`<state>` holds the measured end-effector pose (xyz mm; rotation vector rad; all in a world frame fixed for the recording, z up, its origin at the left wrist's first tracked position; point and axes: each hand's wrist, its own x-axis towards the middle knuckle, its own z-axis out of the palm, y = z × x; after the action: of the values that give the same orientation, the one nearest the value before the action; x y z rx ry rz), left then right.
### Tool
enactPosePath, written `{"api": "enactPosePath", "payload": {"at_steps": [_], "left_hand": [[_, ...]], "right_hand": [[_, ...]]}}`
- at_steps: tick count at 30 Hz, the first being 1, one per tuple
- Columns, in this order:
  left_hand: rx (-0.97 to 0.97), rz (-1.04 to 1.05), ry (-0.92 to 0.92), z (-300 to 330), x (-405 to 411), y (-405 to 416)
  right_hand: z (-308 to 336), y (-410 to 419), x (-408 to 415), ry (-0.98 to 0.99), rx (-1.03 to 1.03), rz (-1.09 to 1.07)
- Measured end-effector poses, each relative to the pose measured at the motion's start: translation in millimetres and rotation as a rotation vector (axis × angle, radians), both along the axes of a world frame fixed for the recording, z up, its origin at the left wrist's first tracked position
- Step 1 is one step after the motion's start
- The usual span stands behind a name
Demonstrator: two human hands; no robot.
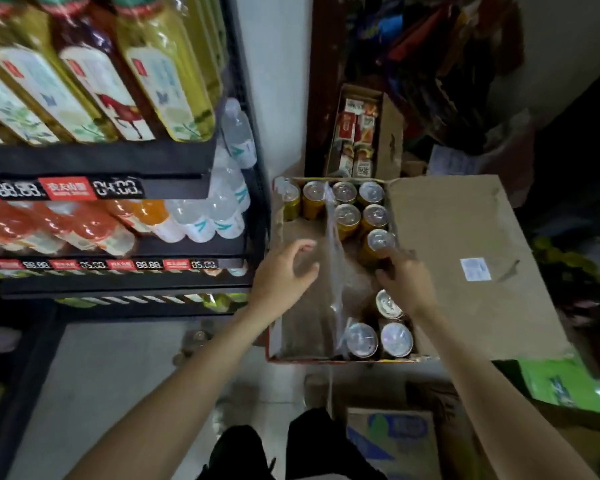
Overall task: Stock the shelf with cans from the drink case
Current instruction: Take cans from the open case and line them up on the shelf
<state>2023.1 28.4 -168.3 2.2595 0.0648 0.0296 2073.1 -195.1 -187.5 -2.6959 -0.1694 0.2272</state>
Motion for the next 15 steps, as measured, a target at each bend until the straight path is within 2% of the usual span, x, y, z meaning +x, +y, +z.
{"api": "enactPosePath", "payload": {"at_steps": [2,5,10,15], "left_hand": [[0.112,-0.048,0.023,-13.0,34.0,-22.4],[0.394,-0.116,-0.008,-29.7,86.8,-47.8],[0.784,-0.194,0.135,-59.9,150.5,-74.4],[0.997,-0.236,0.207,-80.8,176.6,-78.5]], "right_hand": [[-15.8,-11.5,28.3,-0.026,-0.064,0.075],[-35.7,-16.8,63.6,-0.056,-0.171,0.206],[-50.2,-13.5,87.2,0.006,-0.404,0.218],[-66.4,-11.8,97.7,-0.030,-0.446,0.227]]}}
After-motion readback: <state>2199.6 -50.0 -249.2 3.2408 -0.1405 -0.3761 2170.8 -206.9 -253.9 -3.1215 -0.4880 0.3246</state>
